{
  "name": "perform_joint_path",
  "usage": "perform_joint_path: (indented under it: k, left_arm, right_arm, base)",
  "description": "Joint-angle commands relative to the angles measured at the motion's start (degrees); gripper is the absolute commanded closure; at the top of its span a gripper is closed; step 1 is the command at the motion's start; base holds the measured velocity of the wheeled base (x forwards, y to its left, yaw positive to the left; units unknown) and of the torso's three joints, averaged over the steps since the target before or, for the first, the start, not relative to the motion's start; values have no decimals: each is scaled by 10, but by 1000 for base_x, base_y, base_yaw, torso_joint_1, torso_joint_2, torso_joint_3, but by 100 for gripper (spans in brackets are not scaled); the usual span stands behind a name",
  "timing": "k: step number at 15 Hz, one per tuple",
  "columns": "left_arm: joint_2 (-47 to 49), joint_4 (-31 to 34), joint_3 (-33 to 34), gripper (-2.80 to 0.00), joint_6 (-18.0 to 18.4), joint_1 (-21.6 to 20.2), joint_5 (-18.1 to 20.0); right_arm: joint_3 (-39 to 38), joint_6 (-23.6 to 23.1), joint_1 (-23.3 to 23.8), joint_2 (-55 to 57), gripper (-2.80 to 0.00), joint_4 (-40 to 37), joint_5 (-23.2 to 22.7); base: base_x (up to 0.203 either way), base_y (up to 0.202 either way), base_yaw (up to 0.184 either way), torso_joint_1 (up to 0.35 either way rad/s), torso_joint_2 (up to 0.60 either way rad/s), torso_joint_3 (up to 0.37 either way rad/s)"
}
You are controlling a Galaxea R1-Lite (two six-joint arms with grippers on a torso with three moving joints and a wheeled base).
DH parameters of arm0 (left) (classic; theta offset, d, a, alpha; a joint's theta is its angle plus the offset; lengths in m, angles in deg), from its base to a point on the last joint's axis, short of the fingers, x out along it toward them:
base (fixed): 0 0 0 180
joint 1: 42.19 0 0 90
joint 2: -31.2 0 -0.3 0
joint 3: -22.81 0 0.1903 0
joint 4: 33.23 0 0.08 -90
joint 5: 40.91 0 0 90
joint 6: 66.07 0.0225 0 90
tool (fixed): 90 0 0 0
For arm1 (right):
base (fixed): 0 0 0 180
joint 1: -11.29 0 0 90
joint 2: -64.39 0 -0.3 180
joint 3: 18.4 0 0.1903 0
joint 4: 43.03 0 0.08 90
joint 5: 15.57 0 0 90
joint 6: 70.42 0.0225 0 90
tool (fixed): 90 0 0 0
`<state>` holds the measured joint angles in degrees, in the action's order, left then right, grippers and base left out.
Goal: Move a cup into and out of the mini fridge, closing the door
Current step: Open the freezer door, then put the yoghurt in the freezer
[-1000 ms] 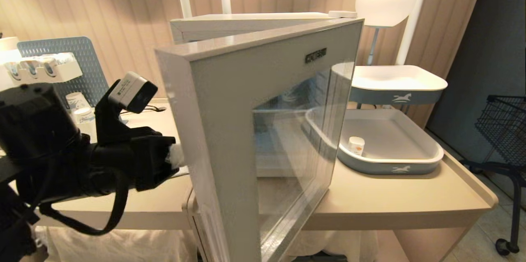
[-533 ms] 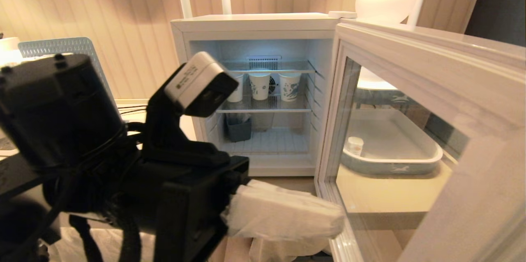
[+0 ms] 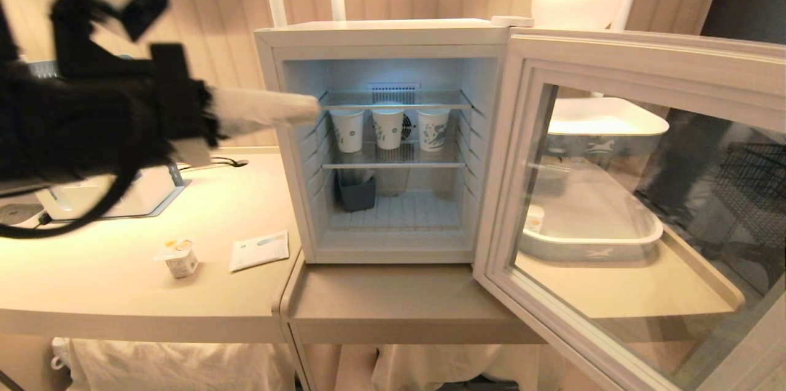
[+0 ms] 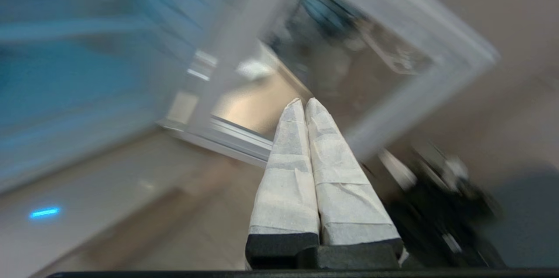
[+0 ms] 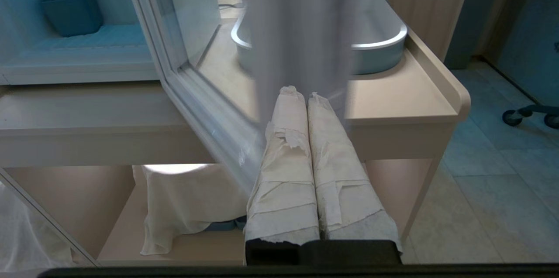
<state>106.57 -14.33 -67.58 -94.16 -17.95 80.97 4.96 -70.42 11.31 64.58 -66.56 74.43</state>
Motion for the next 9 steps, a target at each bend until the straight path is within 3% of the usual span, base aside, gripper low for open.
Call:
perform_joint_path:
  k: [1,3,4,6,9]
  left_arm:
    - [-147,193,-84,0,10,-53,-99]
    - [-232,377,-176,0,0,-70,-153]
    - [-265,428,-208,0,-19,-78,-173]
    - [-302,474,-233,0,-37,-127,-214]
    - [-357,555,-264,0,-25,-175,-226]
  right_arm:
    - [0,0,0,1,0,0,0]
    - [0,0,0,1,0,0,0]
    - [0,0,0,0,0,0,0]
    - [0,0,1,1,0,1,0]
    - [0,0,0,0,0,0,0]
  base:
    - [0,0,0,0,0,0]
    - [0,0,0,0,0,0]
    - [0,0,0,0,0,0]
    - [0,0,0,0,0,0]
    - [0,0,0,0,0,0]
